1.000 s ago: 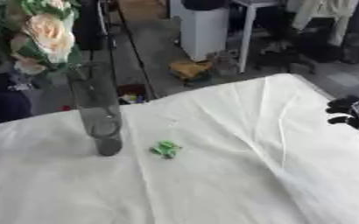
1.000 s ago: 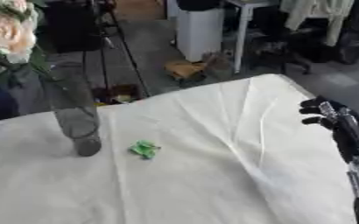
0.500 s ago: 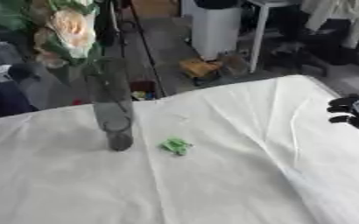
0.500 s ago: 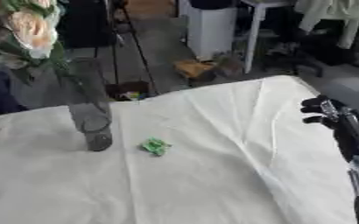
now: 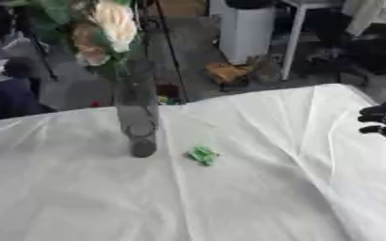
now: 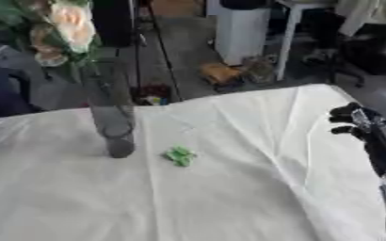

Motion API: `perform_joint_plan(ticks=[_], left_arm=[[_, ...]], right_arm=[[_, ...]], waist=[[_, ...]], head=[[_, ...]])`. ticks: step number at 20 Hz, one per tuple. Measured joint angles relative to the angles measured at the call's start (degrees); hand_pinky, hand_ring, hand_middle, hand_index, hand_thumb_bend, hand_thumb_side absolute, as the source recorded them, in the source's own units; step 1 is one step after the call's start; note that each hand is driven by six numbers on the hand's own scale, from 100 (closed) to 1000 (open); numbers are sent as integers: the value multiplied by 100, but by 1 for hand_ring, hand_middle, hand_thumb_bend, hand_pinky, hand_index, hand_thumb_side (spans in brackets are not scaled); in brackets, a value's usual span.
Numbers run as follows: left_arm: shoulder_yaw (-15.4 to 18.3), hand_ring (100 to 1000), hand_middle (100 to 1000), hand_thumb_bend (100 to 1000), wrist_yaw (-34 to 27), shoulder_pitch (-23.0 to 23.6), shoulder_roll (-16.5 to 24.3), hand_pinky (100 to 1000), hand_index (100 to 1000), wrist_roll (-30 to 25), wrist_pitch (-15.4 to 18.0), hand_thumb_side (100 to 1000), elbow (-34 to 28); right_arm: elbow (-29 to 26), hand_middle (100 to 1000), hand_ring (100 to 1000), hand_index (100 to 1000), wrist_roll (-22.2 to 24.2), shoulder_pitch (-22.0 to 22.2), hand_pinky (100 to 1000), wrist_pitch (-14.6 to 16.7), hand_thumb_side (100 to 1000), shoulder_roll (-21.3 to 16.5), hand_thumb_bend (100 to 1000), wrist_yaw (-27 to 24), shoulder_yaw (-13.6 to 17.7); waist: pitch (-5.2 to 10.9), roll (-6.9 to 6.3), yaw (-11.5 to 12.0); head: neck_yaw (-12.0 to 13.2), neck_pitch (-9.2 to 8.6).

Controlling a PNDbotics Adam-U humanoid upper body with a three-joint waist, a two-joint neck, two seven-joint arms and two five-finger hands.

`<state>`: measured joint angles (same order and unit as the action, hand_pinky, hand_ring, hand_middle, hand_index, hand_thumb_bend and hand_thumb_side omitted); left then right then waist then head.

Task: Arrange flowers into the vase.

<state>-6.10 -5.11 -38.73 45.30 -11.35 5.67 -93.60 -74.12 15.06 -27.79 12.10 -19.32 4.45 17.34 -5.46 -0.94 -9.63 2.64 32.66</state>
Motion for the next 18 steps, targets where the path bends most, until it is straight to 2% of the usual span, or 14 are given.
perform_joint_plan(ticks=[3,6,18], left_arm=[[-2,771,599,1000,-226,69,-69,846,801,20,1,733,-271],[-6,770,598,1000,-400,177,-143,841,802,7,15,727,-558],[21,760,585,1000,-860,902,-551,829,797,-7,104,734,-1511]], right_arm=[[-1,672,731,687,-2,6,646,-2,873,17,100,-1,13],[-2,668,730,686,-4,12,646,-5,873,52,100,-5,32],[-46,660,728,677,-21,59,644,-30,873,97,100,-52,54]], waist=[[-20,-3,11],[-24,-3,28],[-63,34,125]], head=[[255,-9],[376,-43],[488,-106]])
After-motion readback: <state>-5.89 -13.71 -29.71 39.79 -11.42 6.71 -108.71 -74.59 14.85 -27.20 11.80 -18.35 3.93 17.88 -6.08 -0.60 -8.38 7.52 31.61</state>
